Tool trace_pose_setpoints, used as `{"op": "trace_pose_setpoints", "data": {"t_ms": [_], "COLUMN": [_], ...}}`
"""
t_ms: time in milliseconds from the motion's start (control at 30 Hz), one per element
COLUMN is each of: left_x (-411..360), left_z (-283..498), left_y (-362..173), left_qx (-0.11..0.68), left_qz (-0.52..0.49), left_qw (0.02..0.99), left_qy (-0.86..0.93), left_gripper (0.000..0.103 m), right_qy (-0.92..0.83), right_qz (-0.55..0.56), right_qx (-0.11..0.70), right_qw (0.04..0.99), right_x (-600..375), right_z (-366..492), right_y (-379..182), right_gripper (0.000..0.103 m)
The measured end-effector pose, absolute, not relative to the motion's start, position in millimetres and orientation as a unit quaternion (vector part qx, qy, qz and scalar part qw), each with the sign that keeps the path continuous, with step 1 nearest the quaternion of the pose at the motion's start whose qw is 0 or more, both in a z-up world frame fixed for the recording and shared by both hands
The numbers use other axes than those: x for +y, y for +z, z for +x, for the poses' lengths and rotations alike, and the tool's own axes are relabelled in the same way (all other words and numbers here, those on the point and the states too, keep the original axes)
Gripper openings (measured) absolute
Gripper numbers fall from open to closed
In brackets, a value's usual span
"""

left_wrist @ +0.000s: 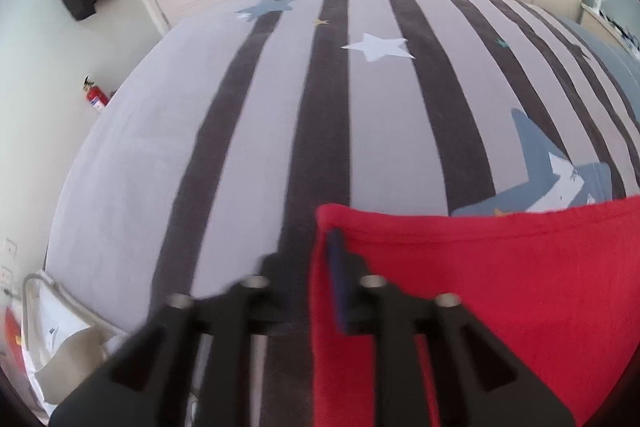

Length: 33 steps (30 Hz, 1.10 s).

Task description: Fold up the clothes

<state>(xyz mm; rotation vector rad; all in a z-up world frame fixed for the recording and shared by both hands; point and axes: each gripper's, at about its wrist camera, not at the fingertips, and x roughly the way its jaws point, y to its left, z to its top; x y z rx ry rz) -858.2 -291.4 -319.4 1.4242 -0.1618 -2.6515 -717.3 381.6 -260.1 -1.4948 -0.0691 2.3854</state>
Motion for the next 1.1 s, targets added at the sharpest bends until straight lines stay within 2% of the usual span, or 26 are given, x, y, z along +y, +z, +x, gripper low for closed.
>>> {"op": "trace_pose_setpoints", "data": {"t_ms": [33,100,167,233,367,533,667,867,1100], "left_x": [-297,-310,-321,-318,-301,-292,-300,-327,-413], "left_z": [-858,-858,-853,-845,-807,-725,-653,-562,-476], "left_y": [-314,-301,-290,-283,-277,-277,-286,-288,-286], "left_qx": [-0.043,-0.012,0.019,0.014,-0.004,-0.007,-0.010,-0.003,0.016], "left_qz": [0.463,0.452,0.440,0.437,0.458,0.473,0.491,0.499,0.513], "left_qw": [0.067,0.080,0.081,0.062,-0.021,-0.084,-0.097,-0.060,0.078], "left_qy": [-0.883,-0.888,-0.894,-0.897,-0.889,-0.877,-0.866,-0.865,-0.855], "left_gripper": [0.037,0.052,0.052,0.051,0.045,0.043,0.043,0.044,0.044], "right_qy": [0.843,0.860,0.868,0.872,0.872,0.862,0.860,0.858,0.844], "right_qz": [-0.511,-0.479,-0.462,-0.454,-0.467,-0.494,-0.503,-0.508,-0.525], "right_qx": [-0.015,0.008,0.034,0.052,0.108,0.112,0.086,0.080,0.107], "right_qw": [0.166,0.175,0.179,0.176,0.098,0.007,-0.013,0.003,0.031], "right_x": [386,397,408,412,397,347,318,307,302], "right_z": [-716,-714,-712,-708,-682,-598,-516,-417,-349], "right_y": [-253,-234,-219,-208,-197,-205,-218,-228,-225], "right_gripper": [0.006,0.020,0.025,0.025,0.025,0.025,0.025,0.025,0.025]}}
